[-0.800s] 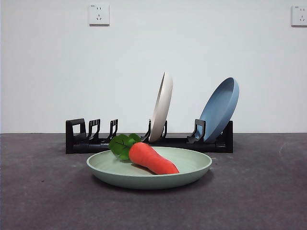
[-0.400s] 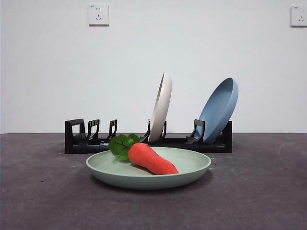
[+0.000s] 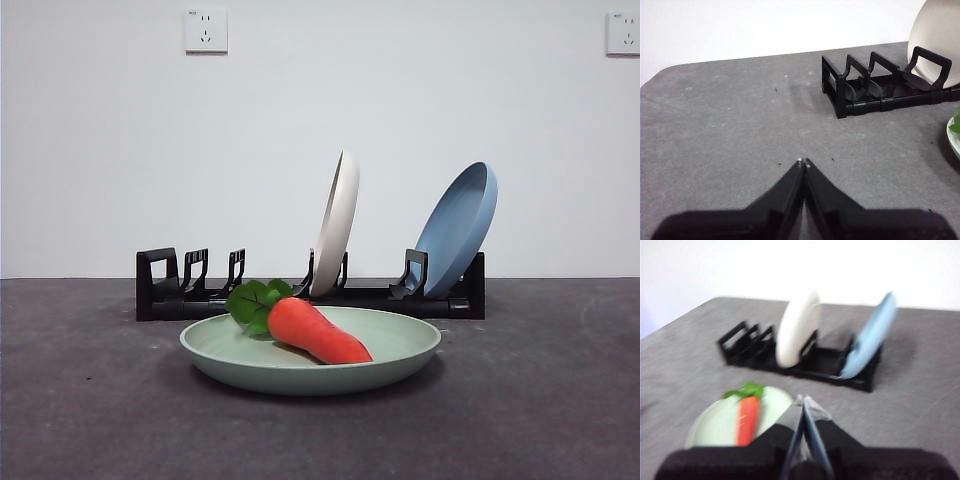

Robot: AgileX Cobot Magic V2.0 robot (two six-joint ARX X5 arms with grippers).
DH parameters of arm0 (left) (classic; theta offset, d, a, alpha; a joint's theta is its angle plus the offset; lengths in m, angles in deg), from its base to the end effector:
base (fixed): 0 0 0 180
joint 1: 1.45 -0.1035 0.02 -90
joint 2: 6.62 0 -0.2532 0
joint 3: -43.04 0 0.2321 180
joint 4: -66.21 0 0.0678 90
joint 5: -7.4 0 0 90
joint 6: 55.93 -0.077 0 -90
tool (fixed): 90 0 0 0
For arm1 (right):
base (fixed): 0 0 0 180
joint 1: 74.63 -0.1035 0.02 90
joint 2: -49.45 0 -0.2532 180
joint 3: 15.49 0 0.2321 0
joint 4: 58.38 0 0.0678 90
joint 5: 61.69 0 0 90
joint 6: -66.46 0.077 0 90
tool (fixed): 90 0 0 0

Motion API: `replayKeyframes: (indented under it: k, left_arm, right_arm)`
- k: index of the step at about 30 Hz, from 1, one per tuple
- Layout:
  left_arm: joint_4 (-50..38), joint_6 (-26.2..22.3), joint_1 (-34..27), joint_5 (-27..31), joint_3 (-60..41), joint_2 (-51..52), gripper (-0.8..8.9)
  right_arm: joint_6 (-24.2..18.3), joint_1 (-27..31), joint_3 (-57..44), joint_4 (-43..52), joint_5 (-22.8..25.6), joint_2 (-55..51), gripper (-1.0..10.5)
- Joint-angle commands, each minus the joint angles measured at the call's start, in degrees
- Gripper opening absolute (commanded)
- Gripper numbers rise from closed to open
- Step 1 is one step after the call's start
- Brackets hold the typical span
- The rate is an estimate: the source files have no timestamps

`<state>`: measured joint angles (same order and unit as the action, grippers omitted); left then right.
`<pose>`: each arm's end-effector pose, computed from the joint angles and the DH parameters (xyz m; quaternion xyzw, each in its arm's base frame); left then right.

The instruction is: Take the green plate from the plate rack,put the plate on the table,take the carrot from the table,put the carrot in the plate

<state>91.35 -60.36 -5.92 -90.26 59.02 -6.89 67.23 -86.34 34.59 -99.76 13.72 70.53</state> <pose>0.1328 0.0001 0.1439 0.0298 0.0806 -0.0309 0.9958 0.1192 0.0445 0.2766 0.0092 0.1093 0.2254 0.9681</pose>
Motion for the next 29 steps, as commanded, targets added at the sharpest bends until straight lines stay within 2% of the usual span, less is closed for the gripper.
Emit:
replayKeyframes:
  k: [1,8,11,14,16,22,27,29]
  left_arm:
    - [-0.2,0.3,-0.2,0.0,-0.8,0.1,-0.03]
    - [-0.2,0.3,-0.2,0.0,-0.8,0.1,-0.03]
    - [-0.2,0.3,-0.2,0.0,-0.8,0.1,-0.03]
    - [-0.2,0.3,-0.2,0.0,-0.8,0.1,-0.03]
    - [-0.2,0.3,-0.2,0.0,-0.8,0.1,-0.03]
    - [-0.2,0.3,-0.2,0.0,-0.8,0.1,-0.03]
    - [-0.2,0.3,-0.1,0.0,-0.8,0.1,-0.03]
    - [-0.2,0.3,-0.2,0.0,-0.8,0.1,-0.03]
  right_arm:
    - [-0.6,2.4,-8.7,7.0,-0.1,-4.2,0.0]
    - [-0.2,6.5,-23.7,18.3,0.3,-13.2,0.0]
    - [0.6,6.8,-27.0,18.6,4.3,-15.4,0.0]
    - [3.5,6.8,-29.9,18.4,9.0,-17.3,0.0]
    - [5.3,6.8,-31.4,18.4,10.5,-18.4,0.0]
    - [6.8,6.8,-34.8,17.1,10.3,-21.1,0.0]
    - [6.0,6.8,-34.8,16.0,10.4,-21.0,0.0]
    - [7.6,6.7,-34.8,16.1,10.4,-21.0,0.0]
